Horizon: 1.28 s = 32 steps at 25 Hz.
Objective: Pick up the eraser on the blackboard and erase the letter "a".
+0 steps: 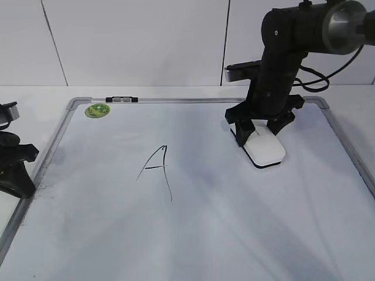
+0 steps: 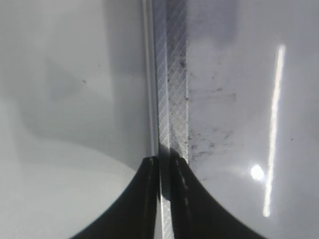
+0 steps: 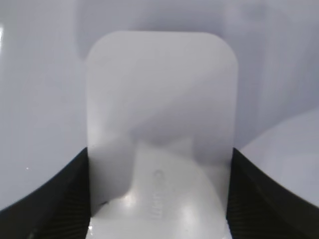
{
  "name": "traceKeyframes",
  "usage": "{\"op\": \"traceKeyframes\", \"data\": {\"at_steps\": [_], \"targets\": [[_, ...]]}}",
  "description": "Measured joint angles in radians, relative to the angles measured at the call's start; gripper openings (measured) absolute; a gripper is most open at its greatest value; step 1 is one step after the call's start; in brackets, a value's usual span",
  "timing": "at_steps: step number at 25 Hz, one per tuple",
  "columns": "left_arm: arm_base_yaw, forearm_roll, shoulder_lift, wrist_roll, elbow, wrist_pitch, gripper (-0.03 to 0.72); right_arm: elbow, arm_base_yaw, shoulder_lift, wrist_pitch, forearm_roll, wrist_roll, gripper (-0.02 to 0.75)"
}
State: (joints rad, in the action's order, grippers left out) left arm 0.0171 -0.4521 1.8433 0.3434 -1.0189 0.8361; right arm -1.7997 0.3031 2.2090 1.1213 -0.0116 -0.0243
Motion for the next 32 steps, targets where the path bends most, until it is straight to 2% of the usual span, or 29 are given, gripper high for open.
{"op": "traceKeyframes", "data": {"at_steps": [4,9,13,24,28,32], "targets": [[0.000,0.000,0.000,0.000,0.000,0.000,0.041,0.000,0.037,0.000,0.000,-0.003,0.000,0.544],[0.000,0.000,0.000,0.000,0.000,0.000,0.046,0.000,0.152,0.000,0.001,0.001,0.000,0.544],[0.000,0.000,0.000,0.000,0.000,0.000,0.046,0.000,0.197,0.001,0.001,0.012,0.000,0.544],[0.000,0.000,0.000,0.000,0.000,0.000,0.050,-0.076,0.188,-0.015,0.094,-0.038,-0.002,0.544],[0.000,0.000,0.000,0.000,0.000,0.000,0.050,-0.085,0.180,-0.071,0.102,-0.089,0.003,0.544],[0.000,0.000,0.000,0.000,0.000,0.000,0.050,-0.085,0.144,-0.108,0.104,-0.098,0.024,0.544]]}}
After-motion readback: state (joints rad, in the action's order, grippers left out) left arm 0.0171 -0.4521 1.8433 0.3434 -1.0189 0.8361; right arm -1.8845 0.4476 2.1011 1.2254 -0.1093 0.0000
